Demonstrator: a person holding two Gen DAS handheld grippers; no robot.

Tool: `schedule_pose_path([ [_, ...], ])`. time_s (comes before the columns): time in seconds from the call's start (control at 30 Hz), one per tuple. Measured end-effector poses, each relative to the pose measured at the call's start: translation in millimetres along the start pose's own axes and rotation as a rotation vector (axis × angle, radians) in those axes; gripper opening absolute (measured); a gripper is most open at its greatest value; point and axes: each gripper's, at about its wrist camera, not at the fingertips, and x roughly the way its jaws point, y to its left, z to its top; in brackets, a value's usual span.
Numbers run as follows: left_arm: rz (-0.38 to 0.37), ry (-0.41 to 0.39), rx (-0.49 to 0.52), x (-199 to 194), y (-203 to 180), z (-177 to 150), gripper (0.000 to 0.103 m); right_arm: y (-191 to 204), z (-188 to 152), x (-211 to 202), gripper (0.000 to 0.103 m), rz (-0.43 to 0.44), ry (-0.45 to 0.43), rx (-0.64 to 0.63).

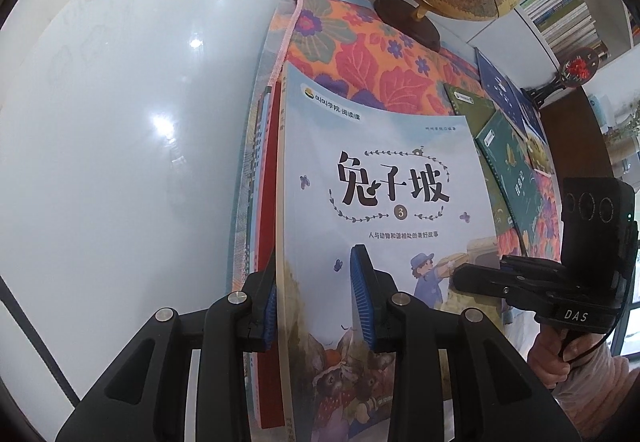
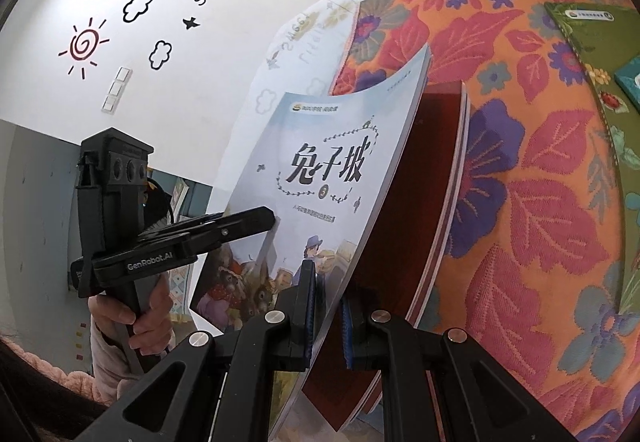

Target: Organize books

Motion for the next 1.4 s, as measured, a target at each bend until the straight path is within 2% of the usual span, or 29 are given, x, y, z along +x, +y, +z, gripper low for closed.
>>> schedule_pose_path([
  [0.3, 0.016, 0.004, -0.018, -2.9, 4.5, 0.1, 0.029, -9.1, -3.2, -1.2, 0.011, 0.007, -0.007, 0.044],
  [0.43, 0.105, 0.006, -0.009, -7.1, 3.2, 1.5, 0.029, -10.4, -4.1, 1.2, 0.012, 0.012, 0.004, 0.056],
  [0.57, 0.078, -0.017, -0.03, -16.6, 2.0, -1.0, 0.029, -7.1, -5.9, 5.1, 0.013, -0.005, 0.009, 0.044],
  [0.67, 0.069, -0.013, -0.015, -16.9, -5.5, -3.7, 0.029, -11.9, -5.8, 6.3, 0.013, 0.017, 0.012, 0.074],
  [0.77, 0.051, 0.009, 0.012, -9.6, -15.7, -7.2, 0.029, -14.8, -5.4, 7.3, 0.014, 0.03, 0.013, 0.098],
  [0.87, 0.077, 0.055, 0.015, 2.5, -21.0, -11.8, 0.029, -13.3, -4.7, 7.3, 0.014, 0.019, 0.012, 0.104],
  [1.2, 0.089, 0.065, 0.018, 4.7, -25.3, -16.1, 0.031, -18.5, -4.7, -9.3, 0.04, 0.025, -0.05, 0.15],
  [1.27, 0.111, 0.066, 0.011, 4.6, -27.6, -16.3, 0.031, -21.8, -3.9, -18.1, 0.04, 0.011, -0.066, 0.146],
  [1.4, 0.205, 0.079, 0.016, 6.1, -38.6, -16.0, 0.031, -30.9, -2.9, -42.2, 0.04, 0.03, -0.111, 0.167],
])
